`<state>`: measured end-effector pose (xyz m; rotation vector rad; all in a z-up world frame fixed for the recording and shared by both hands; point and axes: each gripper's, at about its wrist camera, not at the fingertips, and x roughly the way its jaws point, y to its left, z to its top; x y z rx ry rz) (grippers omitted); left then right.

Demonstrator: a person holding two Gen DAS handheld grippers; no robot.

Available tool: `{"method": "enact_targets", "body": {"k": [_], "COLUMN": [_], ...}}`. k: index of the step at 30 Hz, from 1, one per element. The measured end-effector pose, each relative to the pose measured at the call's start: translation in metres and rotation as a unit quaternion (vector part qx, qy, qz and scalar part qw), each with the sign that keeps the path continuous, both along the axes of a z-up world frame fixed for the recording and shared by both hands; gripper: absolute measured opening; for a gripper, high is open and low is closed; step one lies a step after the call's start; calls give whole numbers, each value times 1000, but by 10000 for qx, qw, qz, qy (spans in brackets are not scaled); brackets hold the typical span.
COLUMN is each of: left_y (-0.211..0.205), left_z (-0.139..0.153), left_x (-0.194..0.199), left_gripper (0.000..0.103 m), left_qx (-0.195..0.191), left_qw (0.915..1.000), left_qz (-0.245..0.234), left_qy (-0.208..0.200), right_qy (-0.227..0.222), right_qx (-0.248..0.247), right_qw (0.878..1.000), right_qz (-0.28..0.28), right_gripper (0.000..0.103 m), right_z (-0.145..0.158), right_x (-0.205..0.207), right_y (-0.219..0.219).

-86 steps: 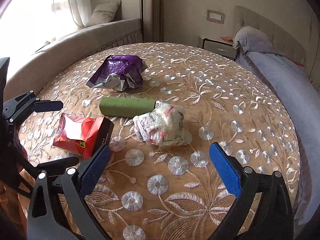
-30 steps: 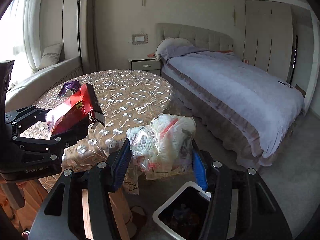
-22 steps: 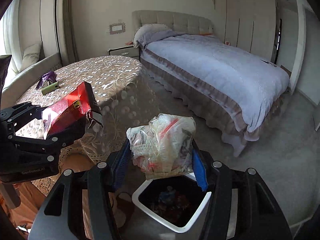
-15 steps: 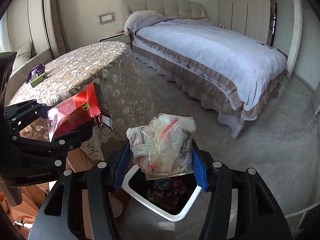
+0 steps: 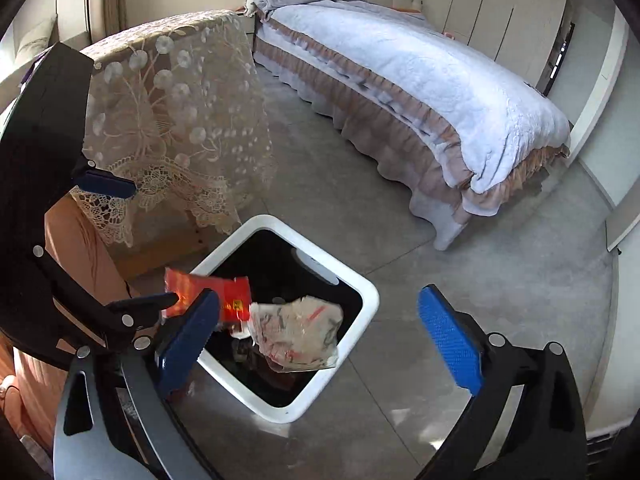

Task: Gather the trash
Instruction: 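Carry the red box and white bag over the bin and open both tools, then move both open tools back from the bin to the table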

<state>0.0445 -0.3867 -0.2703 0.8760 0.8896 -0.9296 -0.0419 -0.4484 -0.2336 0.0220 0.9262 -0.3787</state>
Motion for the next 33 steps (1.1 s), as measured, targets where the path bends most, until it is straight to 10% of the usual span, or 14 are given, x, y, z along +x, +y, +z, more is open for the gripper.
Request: {"method": "enact_targets", "body": {"k": [20, 33], "left_y": [41, 127], "left_z": [80, 157], "left_x": [19, 57], "left_gripper": [98, 98], "left_qx": [-1025, -1800], "left_qw": [9918, 9609], "left_qz": [608, 1587], "left_qy": [-468, -1385], "right_qy": [-699, -1876], "right_qx": [-435, -164], "right_qw": [9963, 9751], "right_qz": [260, 1168], "right_gripper": [98, 98], "right_z": [55, 133], "right_x": [9, 66], "right_y": [23, 86]}}
